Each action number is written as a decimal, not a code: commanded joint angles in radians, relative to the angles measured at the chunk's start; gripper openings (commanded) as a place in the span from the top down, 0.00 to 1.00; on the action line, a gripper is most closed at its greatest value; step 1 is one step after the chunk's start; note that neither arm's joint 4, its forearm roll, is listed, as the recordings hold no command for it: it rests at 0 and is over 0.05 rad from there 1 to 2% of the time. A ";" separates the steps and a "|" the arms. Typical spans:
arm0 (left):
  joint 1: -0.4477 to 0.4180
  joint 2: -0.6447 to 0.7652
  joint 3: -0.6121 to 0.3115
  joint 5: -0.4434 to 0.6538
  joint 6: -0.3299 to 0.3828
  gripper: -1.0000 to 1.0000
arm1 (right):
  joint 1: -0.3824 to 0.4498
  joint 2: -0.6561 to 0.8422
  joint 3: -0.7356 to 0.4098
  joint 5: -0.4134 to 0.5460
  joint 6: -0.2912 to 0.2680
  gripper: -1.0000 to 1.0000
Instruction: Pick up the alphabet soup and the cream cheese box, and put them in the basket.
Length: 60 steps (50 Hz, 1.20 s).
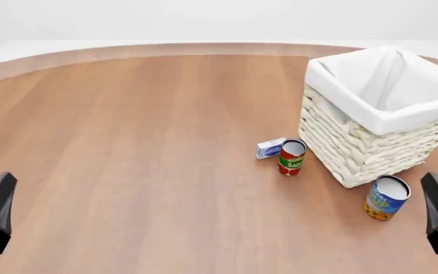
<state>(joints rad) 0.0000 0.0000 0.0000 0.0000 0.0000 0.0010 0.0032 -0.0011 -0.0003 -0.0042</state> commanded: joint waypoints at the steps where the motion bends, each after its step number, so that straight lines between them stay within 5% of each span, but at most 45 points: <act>1: 0.000 0.000 0.000 0.000 0.000 0.00 | 0.017 0.002 -0.004 0.003 -0.011 0.00; 10: 0.000 0.000 0.000 0.000 0.000 0.00 | 0.085 -0.001 -0.005 0.024 -0.056 0.00; 19: 0.000 0.000 0.000 0.000 0.000 0.00 | 0.180 0.157 -0.096 0.025 -0.125 0.00; 34: 0.000 0.000 0.000 0.000 0.000 0.00 | 0.275 0.321 -0.319 0.138 -0.130 0.00; 41: 0.000 0.000 0.000 0.000 0.000 0.00 | 0.332 0.407 -0.404 0.147 -0.230 0.00; 60: 0.000 0.000 0.000 0.000 0.000 0.00 | 0.409 0.631 -0.525 0.112 -0.382 0.00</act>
<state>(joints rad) 0.0000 0.0000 0.0000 0.0000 0.0000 0.3606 0.5261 -0.4546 0.1121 -0.3057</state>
